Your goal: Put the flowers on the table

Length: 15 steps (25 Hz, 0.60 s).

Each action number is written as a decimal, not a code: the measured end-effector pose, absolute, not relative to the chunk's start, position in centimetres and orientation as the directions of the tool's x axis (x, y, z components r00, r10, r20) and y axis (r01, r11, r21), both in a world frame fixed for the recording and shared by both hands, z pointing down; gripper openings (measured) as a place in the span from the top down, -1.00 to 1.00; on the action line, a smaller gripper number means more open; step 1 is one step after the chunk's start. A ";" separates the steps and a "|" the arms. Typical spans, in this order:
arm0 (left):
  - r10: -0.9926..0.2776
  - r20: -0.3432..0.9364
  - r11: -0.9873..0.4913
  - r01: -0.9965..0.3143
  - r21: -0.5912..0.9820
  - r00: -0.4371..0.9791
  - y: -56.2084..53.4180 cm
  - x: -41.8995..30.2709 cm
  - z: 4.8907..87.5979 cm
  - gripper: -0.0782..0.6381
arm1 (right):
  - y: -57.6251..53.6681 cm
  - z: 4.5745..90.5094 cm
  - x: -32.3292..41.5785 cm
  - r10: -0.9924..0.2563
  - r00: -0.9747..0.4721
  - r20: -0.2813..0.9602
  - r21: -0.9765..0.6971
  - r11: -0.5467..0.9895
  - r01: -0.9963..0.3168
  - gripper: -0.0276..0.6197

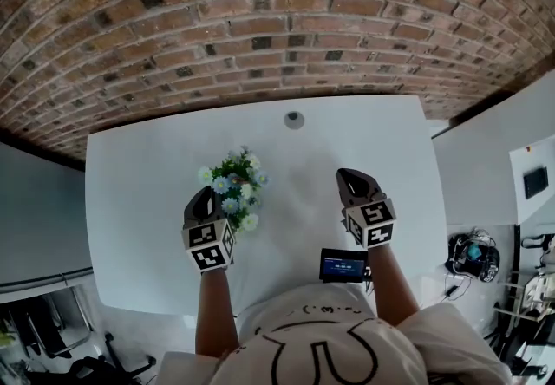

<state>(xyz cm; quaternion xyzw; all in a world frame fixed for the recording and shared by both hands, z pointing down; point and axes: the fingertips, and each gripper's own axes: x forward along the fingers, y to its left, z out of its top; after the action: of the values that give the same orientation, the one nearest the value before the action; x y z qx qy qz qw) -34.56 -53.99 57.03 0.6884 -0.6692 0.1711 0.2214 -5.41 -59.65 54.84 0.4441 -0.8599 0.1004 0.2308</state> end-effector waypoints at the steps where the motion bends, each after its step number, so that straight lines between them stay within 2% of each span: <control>1: -0.844 0.534 -0.001 -0.997 0.078 0.043 -54.0 -34.7 57.1 0.63 | -59.7 54.9 -5.3 -0.717 -0.498 0.488 0.031 0.585 -0.811 0.87; 15: -0.847 0.531 0.030 -0.996 0.085 0.020 -54.2 -35.4 57.6 0.63 | -59.4 55.1 -5.3 -0.713 -0.497 0.495 0.035 0.587 -0.808 0.87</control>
<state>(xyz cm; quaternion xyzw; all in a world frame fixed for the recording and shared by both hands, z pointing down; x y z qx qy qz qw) -35.39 -54.20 57.60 0.6770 -0.6807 0.1638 0.2272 -5.30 -59.36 55.08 0.4427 -0.8591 0.1013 0.2361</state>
